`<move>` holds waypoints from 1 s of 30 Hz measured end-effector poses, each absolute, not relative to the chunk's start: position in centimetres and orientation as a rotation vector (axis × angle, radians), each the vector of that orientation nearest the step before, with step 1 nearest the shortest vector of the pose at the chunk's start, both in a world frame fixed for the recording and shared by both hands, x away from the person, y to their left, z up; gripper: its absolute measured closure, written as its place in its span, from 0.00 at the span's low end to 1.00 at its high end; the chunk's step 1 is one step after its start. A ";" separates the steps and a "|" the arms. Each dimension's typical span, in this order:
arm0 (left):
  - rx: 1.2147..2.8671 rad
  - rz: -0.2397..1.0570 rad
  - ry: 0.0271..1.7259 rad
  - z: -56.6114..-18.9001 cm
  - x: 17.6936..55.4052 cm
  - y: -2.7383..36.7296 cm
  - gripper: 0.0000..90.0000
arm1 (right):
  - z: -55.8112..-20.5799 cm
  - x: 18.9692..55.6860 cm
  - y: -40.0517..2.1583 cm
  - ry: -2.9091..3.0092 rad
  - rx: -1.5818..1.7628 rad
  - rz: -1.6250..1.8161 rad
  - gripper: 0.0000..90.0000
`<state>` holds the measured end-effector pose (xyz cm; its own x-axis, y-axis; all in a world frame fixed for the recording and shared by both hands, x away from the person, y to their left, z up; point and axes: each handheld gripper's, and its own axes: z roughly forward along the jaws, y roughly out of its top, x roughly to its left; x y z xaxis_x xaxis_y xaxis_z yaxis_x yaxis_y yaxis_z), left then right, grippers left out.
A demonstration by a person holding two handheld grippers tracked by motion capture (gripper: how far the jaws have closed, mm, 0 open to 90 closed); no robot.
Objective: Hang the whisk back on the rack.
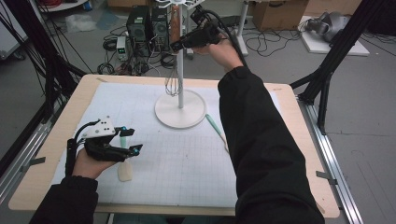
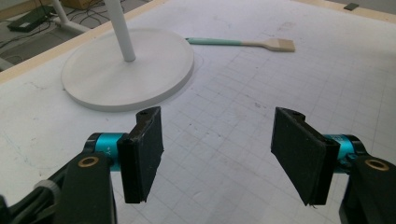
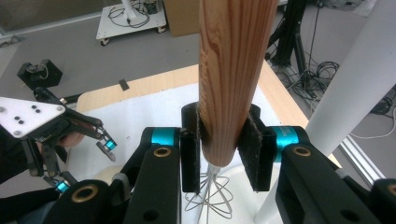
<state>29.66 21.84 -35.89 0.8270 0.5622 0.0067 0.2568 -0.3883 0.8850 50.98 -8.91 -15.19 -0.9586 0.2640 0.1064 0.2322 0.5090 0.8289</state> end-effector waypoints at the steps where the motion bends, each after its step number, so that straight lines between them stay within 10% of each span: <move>1: 1.989 0.375 0.603 -35.9 29.7 21.8 0.38 | -15.2 51.0 -8.9 2.692 0.445 1.471 0.79; 30: 1.991 0.365 0.596 -35.9 29.5 21.6 0.38 | -15.0 49.0 -13.1 2.554 0.556 1.540 0.67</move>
